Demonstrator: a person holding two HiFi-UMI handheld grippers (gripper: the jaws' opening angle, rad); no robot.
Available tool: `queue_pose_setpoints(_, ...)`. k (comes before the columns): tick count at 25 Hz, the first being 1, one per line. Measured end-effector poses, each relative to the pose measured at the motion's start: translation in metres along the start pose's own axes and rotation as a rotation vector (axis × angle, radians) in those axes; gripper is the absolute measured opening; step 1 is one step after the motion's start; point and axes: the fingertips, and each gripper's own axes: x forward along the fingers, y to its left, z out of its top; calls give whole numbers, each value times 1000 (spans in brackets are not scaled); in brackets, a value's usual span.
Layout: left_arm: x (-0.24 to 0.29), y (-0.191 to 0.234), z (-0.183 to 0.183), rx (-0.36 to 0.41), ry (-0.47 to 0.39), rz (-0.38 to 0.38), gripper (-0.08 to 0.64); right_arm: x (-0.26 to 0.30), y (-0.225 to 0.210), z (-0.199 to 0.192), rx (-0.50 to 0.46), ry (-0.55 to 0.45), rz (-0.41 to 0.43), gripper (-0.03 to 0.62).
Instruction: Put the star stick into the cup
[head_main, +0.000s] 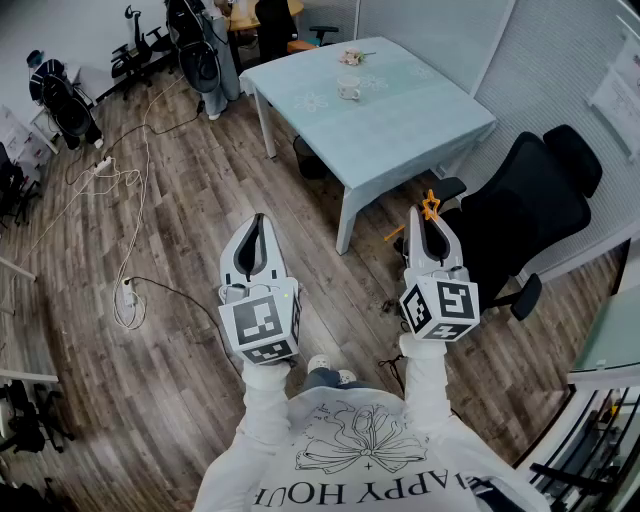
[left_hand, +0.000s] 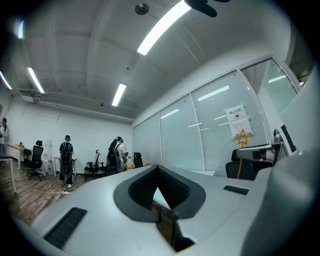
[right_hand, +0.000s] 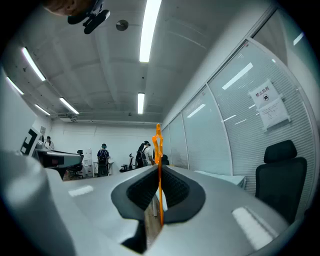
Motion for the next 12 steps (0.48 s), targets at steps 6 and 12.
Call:
queue_pose_setpoints(6, 3, 6, -1, 3, -5, 1, 6, 4, 6, -3, 2, 1, 10, 21)
queue_pose_setpoints(12, 12, 15, -3, 4, -6, -1, 6, 15, 9, -3, 18, -24, 15, 21)
